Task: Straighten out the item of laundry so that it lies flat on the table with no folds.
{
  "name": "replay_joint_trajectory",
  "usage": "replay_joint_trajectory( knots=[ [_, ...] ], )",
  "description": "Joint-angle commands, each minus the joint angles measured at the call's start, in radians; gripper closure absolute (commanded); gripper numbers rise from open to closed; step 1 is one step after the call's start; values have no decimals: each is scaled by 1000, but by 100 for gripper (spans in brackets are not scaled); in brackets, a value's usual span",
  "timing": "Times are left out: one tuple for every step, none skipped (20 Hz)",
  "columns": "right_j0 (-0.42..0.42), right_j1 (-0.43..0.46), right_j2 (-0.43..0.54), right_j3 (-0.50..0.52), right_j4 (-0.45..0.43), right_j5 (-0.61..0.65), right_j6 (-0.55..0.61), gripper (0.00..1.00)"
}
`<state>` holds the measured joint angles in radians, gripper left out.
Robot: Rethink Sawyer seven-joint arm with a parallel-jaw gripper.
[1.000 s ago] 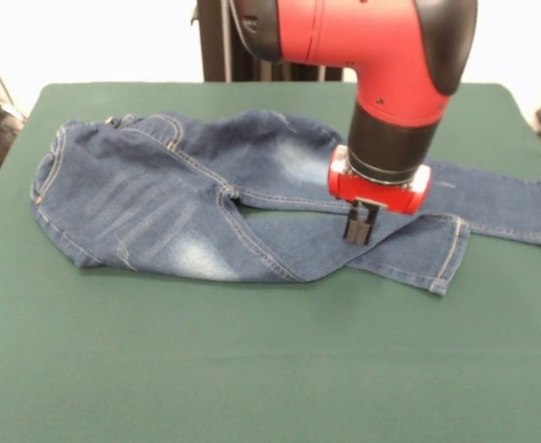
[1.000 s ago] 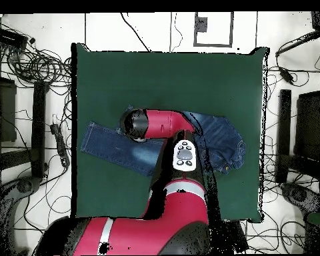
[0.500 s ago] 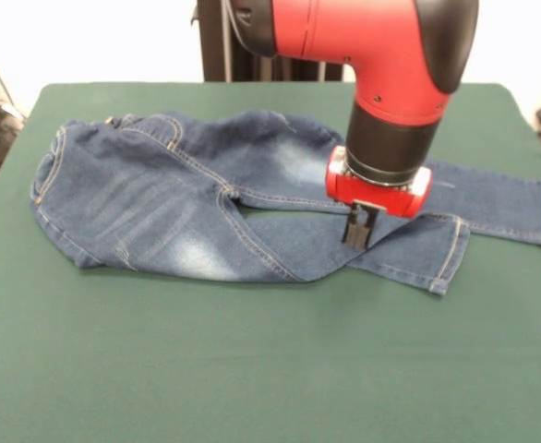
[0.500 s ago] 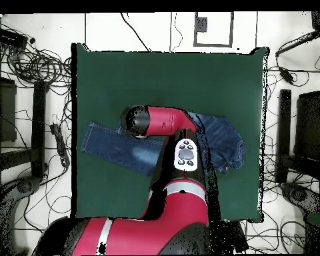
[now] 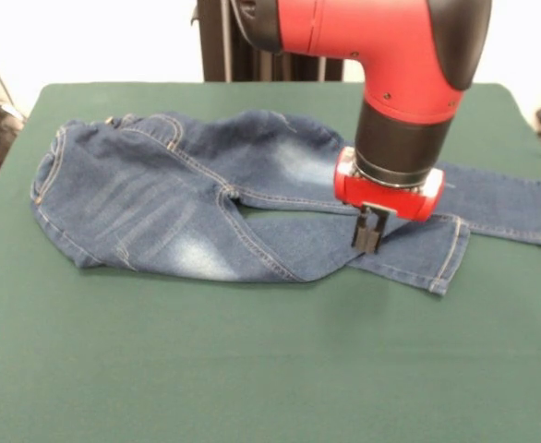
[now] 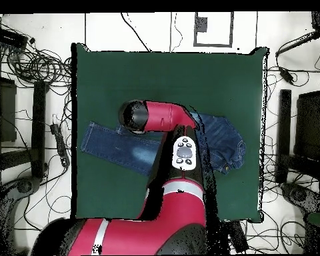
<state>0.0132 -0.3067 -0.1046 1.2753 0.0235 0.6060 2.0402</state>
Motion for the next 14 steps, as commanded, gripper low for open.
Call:
replay_joint_trajectory(
  knots=[
    [44,6,5,-41,58,107,222,100],
    [41,6,8,-33,58,97,216,100],
    [40,6,8,-25,59,82,214,100],
    [41,6,5,-18,55,62,212,100],
    [41,7,4,-12,52,47,208,100],
    [40,7,5,-9,50,40,206,100],
    [38,8,8,-7,50,43,201,100],
    [36,9,8,-8,49,51,195,0],
    [35,9,9,-8,47,52,192,0],
    [35,10,9,-9,46,53,190,0],
    [34,11,9,-9,45,54,187,0],
    [35,11,8,-9,44,54,187,0],
    [34,11,8,-8,42,50,183,0],
    [33,11,9,-7,40,47,180,0]
  ],
)
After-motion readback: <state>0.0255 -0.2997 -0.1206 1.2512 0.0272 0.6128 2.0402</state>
